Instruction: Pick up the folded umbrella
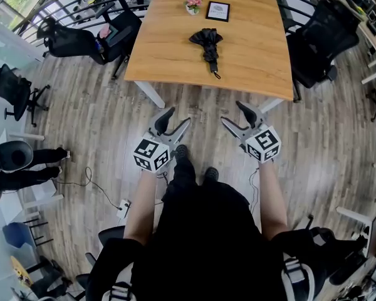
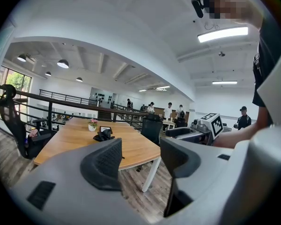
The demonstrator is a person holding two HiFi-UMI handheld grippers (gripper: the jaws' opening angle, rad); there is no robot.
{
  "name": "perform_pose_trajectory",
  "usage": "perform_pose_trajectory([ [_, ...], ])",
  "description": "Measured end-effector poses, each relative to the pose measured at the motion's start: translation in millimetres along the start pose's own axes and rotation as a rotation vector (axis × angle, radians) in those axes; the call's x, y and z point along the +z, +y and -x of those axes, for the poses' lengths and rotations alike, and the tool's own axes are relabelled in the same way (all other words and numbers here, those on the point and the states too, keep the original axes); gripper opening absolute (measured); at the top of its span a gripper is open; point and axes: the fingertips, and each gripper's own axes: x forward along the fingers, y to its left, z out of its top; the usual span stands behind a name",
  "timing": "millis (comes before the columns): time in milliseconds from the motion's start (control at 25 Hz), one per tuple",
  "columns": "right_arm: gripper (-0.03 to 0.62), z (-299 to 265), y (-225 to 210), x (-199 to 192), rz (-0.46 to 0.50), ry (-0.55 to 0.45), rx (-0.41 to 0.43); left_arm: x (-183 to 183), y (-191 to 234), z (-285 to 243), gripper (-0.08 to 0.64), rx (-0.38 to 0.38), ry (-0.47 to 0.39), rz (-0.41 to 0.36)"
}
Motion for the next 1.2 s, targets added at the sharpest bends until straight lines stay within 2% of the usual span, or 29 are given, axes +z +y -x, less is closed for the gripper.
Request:
perform_pose_trajectory([
  [600,0.305,-74,-26,8,-0.047,0.018,-0.090,5,80,-28,0.264,-0.101,0.033,0.043],
  [1200,0.299,-162,-35,25,-0.074,0.015,-0.194,20,178,-41,0.264,-0.186,0.049,0.039],
])
